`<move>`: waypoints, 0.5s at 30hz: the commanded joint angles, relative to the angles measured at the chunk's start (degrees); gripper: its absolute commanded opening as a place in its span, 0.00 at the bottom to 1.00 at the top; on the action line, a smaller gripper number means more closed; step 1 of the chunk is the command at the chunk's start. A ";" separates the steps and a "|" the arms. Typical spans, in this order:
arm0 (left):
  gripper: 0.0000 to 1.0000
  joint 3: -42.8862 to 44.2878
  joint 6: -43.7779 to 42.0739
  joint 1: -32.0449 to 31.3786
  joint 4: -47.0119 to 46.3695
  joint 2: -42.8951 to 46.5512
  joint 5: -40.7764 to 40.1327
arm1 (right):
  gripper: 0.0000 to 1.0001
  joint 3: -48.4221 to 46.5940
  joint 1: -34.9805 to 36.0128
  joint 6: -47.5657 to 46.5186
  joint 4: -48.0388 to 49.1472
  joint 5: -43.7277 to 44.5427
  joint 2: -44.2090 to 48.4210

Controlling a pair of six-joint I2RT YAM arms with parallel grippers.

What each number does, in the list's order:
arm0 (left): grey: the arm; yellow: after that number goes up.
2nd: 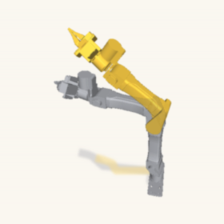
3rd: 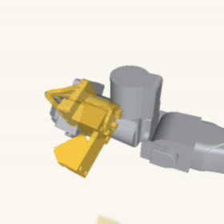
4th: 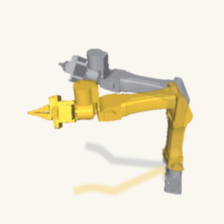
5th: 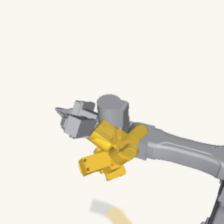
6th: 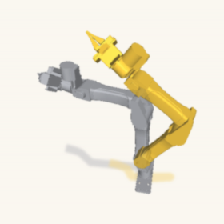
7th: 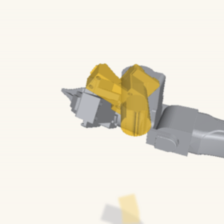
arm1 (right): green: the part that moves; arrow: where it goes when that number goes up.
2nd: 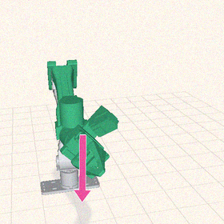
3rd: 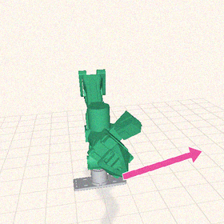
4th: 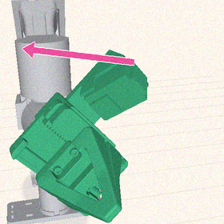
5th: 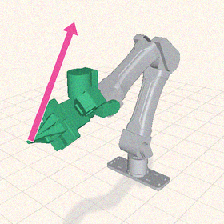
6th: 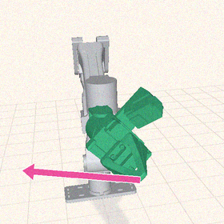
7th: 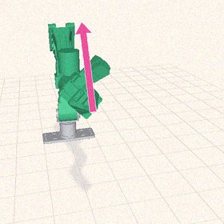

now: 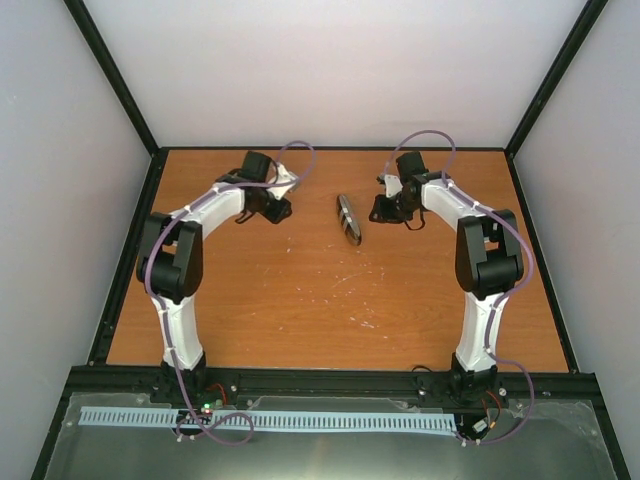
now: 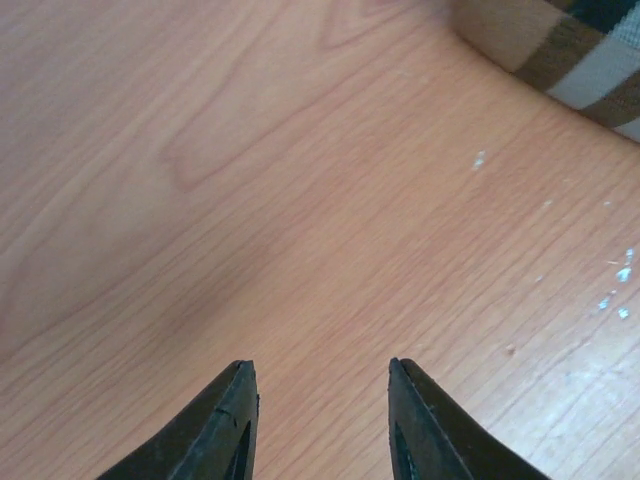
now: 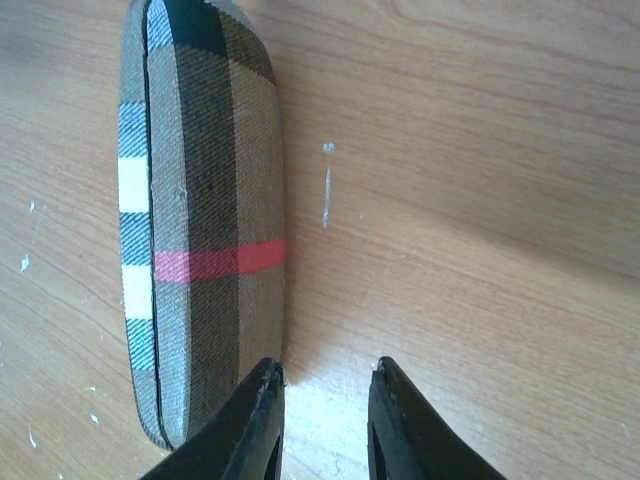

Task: Organize the sunglasses
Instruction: Close the sunglasses case at the center of the board, then adjust the sunglasses case at the center of the board.

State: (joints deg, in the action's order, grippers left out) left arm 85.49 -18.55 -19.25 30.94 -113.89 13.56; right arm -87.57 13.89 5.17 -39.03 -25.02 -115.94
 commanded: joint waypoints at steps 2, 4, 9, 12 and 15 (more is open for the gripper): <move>0.38 -1.26 1.85 5.15 -0.17 3.51 4.27 | 0.25 -1.91 0.08 3.07 1.76 0.44 -1.46; 0.38 -1.54 2.38 6.87 -0.16 3.51 5.42 | 0.24 -3.97 0.20 4.01 1.84 -0.46 -3.07; 0.38 -2.10 2.59 8.94 -0.55 3.49 6.58 | 0.21 -9.92 2.93 4.07 -0.49 -0.28 -7.00; 0.38 -2.47 2.07 9.13 -1.25 3.50 6.66 | 0.21 -12.22 5.39 3.80 -1.92 0.53 -8.85; 0.37 -2.95 1.81 9.29 -1.93 3.41 7.18 | 0.20 -12.71 7.25 3.86 -2.53 0.59 -9.62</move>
State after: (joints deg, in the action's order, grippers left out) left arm 83.02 -16.97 -10.33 30.76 -111.87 18.74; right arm -98.70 18.41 8.75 -39.35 -24.80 -124.03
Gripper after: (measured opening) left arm 0.376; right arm 0.207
